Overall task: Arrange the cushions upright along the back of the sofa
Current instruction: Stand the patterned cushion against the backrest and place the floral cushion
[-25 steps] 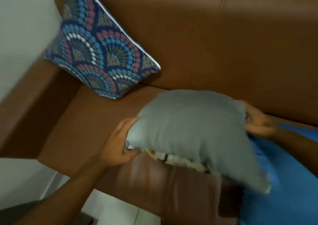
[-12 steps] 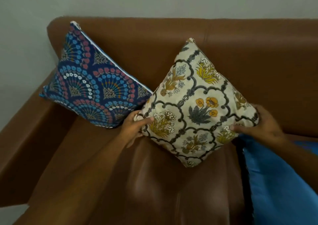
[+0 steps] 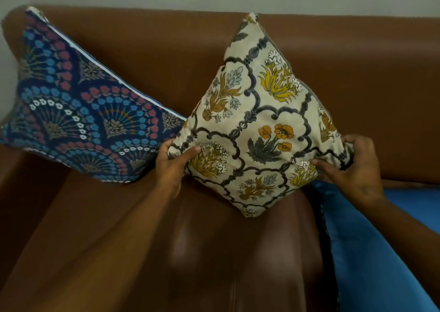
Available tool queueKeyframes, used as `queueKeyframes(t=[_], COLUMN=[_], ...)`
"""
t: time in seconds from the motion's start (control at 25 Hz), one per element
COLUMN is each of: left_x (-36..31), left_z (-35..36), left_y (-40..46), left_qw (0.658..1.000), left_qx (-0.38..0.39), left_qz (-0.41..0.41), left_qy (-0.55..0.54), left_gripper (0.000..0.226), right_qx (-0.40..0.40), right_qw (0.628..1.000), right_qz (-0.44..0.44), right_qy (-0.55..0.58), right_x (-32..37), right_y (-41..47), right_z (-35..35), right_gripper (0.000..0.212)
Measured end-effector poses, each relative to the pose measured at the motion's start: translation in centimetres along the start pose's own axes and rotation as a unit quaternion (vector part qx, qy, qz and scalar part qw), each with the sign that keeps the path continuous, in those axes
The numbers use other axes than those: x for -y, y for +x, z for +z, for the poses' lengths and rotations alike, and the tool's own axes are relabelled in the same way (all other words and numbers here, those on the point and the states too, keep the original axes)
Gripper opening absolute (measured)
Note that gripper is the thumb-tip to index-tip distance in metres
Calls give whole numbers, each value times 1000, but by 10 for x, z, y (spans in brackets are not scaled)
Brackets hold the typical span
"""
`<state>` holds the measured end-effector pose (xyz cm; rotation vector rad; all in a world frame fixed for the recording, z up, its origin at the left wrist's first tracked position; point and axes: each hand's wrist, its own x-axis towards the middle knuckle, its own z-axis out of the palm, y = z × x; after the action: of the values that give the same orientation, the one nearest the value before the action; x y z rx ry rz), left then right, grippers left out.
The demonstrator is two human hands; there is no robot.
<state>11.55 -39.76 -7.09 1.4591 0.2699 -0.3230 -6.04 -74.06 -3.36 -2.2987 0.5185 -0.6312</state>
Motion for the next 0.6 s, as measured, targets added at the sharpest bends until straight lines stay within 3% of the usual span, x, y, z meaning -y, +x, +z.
queueKeyframes(t=[0.24, 0.48, 0.6], left_x=[-4, 30, 59], left_z=[-2, 8, 16], left_y=[2, -26, -43], left_qw=[1000, 966, 965], left_qx=[-8, -172, -206], left_qz=[1, 96, 61], left_qy=[17, 165, 153], left_gripper=[86, 90, 84], right_qx=[10, 29, 60], right_qw=[1000, 995, 992], right_qz=[-3, -10, -7], right_qy=[-16, -95, -110], right_x=[-7, -19, -48], right_y=[4, -19, -39], right_z=[3, -15, -46], right_gripper=[64, 89, 92])
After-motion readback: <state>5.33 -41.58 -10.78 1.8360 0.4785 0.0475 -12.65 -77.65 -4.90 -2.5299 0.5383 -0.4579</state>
